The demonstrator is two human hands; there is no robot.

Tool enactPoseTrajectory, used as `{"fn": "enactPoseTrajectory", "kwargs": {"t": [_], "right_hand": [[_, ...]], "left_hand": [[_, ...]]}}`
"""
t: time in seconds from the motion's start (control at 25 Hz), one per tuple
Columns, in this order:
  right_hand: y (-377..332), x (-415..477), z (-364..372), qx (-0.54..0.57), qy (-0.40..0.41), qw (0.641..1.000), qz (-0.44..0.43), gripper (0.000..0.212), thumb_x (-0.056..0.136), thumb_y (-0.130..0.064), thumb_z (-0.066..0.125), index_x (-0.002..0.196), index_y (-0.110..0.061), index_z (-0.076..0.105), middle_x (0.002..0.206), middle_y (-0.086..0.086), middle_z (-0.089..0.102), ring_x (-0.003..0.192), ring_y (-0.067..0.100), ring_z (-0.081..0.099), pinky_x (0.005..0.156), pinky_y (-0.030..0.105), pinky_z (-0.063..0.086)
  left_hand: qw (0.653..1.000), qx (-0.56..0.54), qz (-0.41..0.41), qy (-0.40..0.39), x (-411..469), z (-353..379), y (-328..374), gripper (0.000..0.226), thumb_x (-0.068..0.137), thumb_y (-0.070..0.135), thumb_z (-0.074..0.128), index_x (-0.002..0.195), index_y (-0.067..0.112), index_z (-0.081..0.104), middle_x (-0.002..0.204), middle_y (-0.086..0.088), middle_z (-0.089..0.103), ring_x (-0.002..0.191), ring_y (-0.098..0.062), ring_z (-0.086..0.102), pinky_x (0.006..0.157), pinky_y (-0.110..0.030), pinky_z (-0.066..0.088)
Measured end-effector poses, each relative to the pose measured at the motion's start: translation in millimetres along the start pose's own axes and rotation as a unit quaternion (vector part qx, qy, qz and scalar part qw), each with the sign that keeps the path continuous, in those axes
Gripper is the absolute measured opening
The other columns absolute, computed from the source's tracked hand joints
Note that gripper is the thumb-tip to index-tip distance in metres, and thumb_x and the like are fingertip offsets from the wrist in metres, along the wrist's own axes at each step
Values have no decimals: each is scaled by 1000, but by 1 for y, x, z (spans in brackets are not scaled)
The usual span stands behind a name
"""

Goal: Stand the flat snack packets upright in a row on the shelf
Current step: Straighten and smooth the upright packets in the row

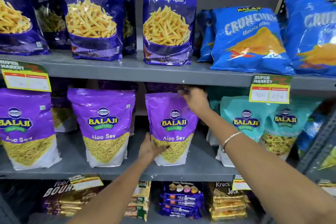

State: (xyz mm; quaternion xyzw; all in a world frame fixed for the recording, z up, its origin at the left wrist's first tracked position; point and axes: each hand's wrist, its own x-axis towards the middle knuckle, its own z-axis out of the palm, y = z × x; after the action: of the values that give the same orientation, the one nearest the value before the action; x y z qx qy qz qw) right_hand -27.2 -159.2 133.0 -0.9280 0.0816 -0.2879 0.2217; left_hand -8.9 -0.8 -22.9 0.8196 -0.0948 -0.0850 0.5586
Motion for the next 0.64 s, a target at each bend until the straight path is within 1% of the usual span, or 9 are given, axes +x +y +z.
{"fn": "enactPoseTrajectory", "kwargs": {"t": [0.08,0.16,0.24,0.32,0.36,0.44,0.48,0.56,0.64], "right_hand": [[23,-9,-3,-33,111,991,70,23,86,-7,48,101,3,62,103,31,66,98,43,59,81,43,45],[44,-24,3,76,201,962,171,28,82,5,43,105,7,59,108,30,62,102,41,57,85,42,42],[60,-40,19,142,113,958,221,25,81,7,45,100,7,62,102,26,64,97,35,59,81,37,44],[67,-55,35,151,-61,960,227,16,78,9,53,70,1,65,83,20,62,78,26,57,64,30,42],[67,-60,39,143,-102,958,226,28,76,10,56,55,-8,58,78,16,58,69,20,52,57,27,38],[69,-61,44,108,-97,964,222,47,75,11,56,42,-18,40,72,13,52,59,18,44,55,26,34],[71,-61,46,85,-82,968,221,49,76,10,55,41,-18,36,71,14,51,62,20,45,59,26,35],[74,-62,48,79,-51,969,229,48,76,9,53,40,-17,36,68,16,51,69,21,45,65,29,34],[81,-65,55,98,-39,964,245,37,75,8,53,43,-8,47,68,24,58,70,22,46,65,30,35]], "left_hand": [[995,-89,38,6,0,-9,8,58,71,44,69,118,12,54,115,-7,65,108,-23,60,92,-33,45],[990,-117,67,43,5,-18,15,29,86,37,54,99,12,63,96,-7,66,89,-17,58,82,-30,42],[990,-70,89,83,13,-27,17,25,94,19,43,74,11,56,71,-8,55,68,-16,47,71,-32,36],[986,16,128,102,15,-31,16,30,93,10,41,63,8,47,61,-12,44,59,-17,38,62,-29,32],[982,59,140,109,14,-32,16,29,91,7,42,62,7,45,60,-13,43,59,-18,37,56,-28,29],[974,101,154,132,10,-30,17,25,88,1,45,63,8,44,60,-15,45,58,-19,37,47,-25,21],[971,105,155,146,8,-30,19,25,87,0,45,64,8,44,60,-16,46,59,-20,37,48,-27,20],[969,98,154,169,6,-30,20,24,87,-2,45,64,8,44,61,-16,46,60,-19,37,52,-29,22],[970,85,153,167,8,-31,18,24,87,-3,44,65,8,44,60,-16,46,61,-18,37,48,-27,20]]}}
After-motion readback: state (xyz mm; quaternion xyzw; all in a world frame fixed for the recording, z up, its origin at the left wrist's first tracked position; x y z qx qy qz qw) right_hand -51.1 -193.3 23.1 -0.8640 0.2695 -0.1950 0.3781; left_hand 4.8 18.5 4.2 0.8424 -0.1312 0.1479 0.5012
